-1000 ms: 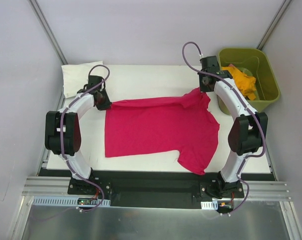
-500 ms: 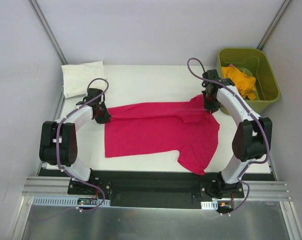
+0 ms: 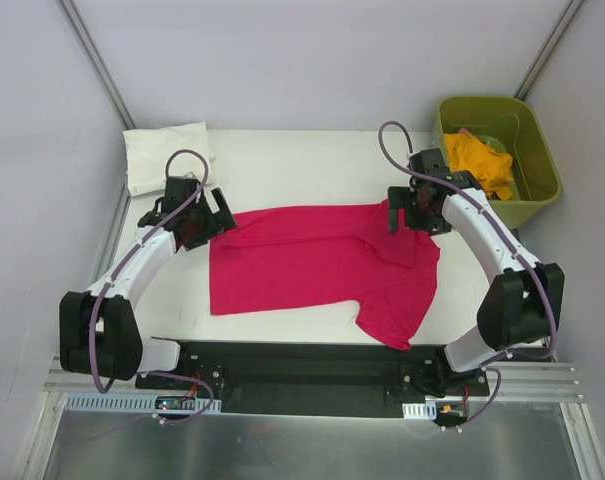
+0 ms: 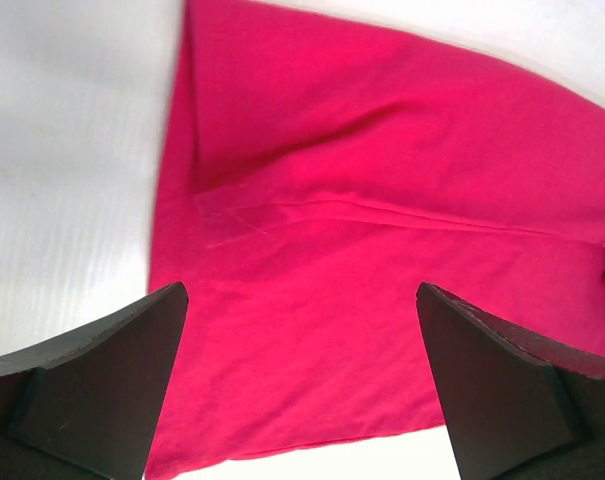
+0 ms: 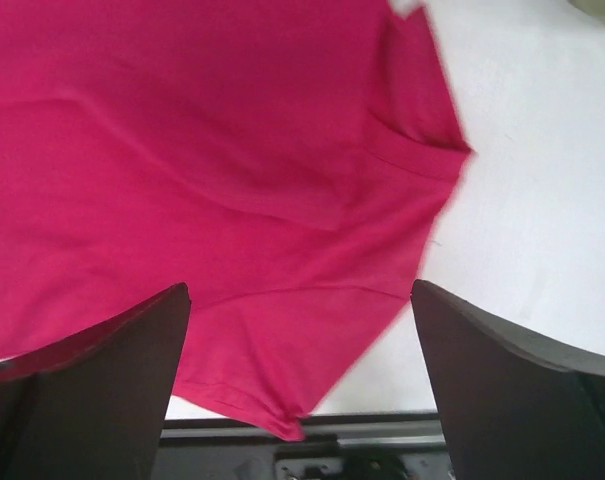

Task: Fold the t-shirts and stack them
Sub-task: Fold the flattened tshirt in 1/3 of the way

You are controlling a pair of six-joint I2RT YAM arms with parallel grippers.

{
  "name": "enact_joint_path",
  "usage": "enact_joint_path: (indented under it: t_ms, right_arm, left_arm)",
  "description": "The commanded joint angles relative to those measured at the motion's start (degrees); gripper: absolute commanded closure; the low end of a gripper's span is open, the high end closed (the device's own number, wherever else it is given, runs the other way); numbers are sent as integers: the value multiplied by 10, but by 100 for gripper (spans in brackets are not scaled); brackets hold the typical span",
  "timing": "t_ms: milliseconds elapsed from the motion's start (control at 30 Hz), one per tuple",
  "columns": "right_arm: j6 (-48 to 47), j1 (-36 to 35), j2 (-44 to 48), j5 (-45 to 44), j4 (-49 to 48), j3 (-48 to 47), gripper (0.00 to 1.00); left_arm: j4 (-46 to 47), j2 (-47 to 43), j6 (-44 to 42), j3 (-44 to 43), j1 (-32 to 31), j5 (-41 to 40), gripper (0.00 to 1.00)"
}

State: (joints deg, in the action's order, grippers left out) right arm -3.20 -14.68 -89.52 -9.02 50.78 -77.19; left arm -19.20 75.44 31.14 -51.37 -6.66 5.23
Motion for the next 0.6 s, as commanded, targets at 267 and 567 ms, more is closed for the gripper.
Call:
enact_joint_path:
  t_ms: [267, 567]
  right_arm:
    - [7, -2, -134, 128, -143, -138, 3]
    - [11, 29, -316, 138, -130, -267, 3]
  left_arm:
    - [11, 194, 13, -141, -36, 58, 1]
    - [11, 311, 18, -194, -28, 48, 1]
